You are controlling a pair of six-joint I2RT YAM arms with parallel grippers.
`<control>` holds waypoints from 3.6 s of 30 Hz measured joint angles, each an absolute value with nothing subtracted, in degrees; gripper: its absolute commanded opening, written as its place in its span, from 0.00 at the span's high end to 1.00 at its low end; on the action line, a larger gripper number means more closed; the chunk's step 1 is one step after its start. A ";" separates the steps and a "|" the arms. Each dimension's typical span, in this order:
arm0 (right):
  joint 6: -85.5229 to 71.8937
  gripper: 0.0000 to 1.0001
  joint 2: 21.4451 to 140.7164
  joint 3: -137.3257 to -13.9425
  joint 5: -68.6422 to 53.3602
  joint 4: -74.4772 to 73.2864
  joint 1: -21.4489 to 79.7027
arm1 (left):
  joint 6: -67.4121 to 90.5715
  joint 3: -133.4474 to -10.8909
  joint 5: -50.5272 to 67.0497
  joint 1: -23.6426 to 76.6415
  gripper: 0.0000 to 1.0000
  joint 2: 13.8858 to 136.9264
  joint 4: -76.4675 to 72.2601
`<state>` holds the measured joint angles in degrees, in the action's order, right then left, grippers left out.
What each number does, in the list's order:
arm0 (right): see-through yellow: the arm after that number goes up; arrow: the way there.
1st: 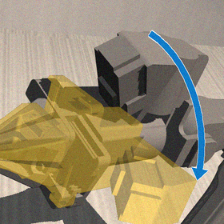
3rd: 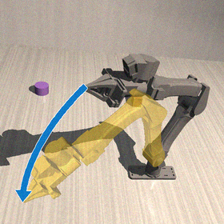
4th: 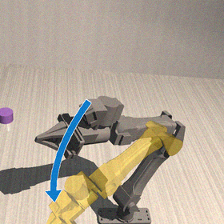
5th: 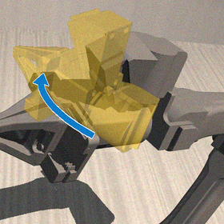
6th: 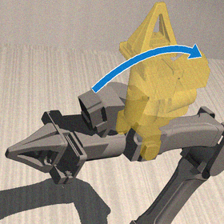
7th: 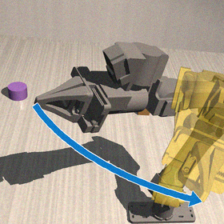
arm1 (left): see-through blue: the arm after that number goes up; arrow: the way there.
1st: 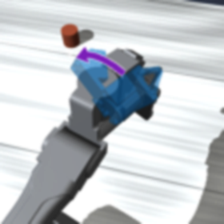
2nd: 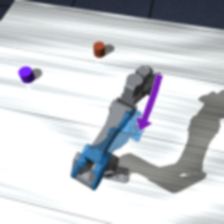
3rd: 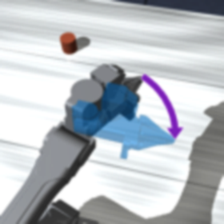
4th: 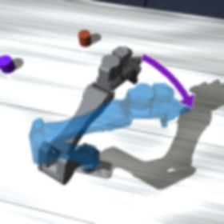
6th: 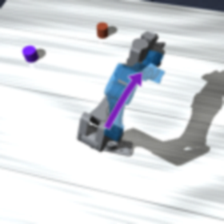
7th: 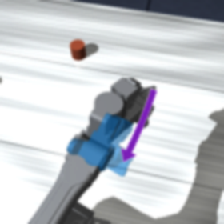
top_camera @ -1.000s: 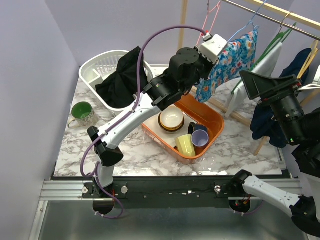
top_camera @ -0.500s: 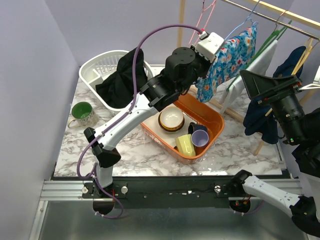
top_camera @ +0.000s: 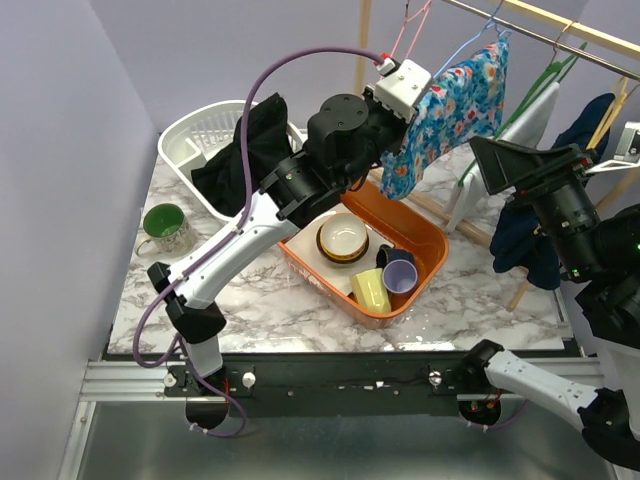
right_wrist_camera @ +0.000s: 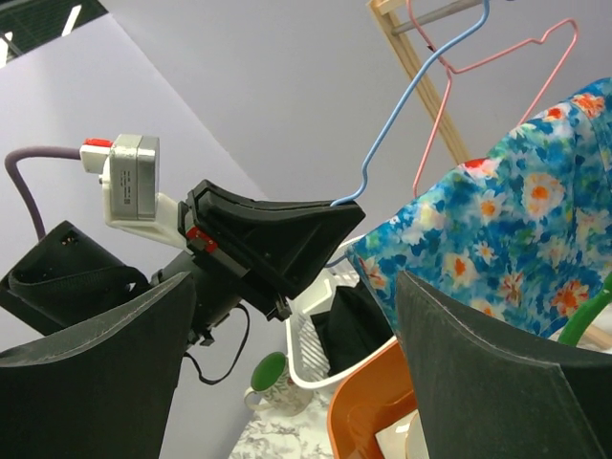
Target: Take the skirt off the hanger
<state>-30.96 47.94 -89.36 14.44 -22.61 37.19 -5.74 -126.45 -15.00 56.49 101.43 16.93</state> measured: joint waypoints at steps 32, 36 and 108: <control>-18.55 0.43 67.77 -107.37 12.12 -21.39 37.19 | 1.43 -98.26 -11.09 56.36 1.00 69.95 22.61; -18.28 0.43 70.57 -107.39 12.12 -21.19 37.19 | 2.94 -96.23 -9.91 56.36 1.00 65.98 23.27; -18.33 0.99 76.60 -108.99 15.07 -12.71 37.28 | 13.52 -85.14 6.48 56.36 1.00 55.79 27.40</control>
<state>-18.33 76.60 -108.99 15.07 -12.71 37.28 13.52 -85.14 6.48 56.36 55.79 27.40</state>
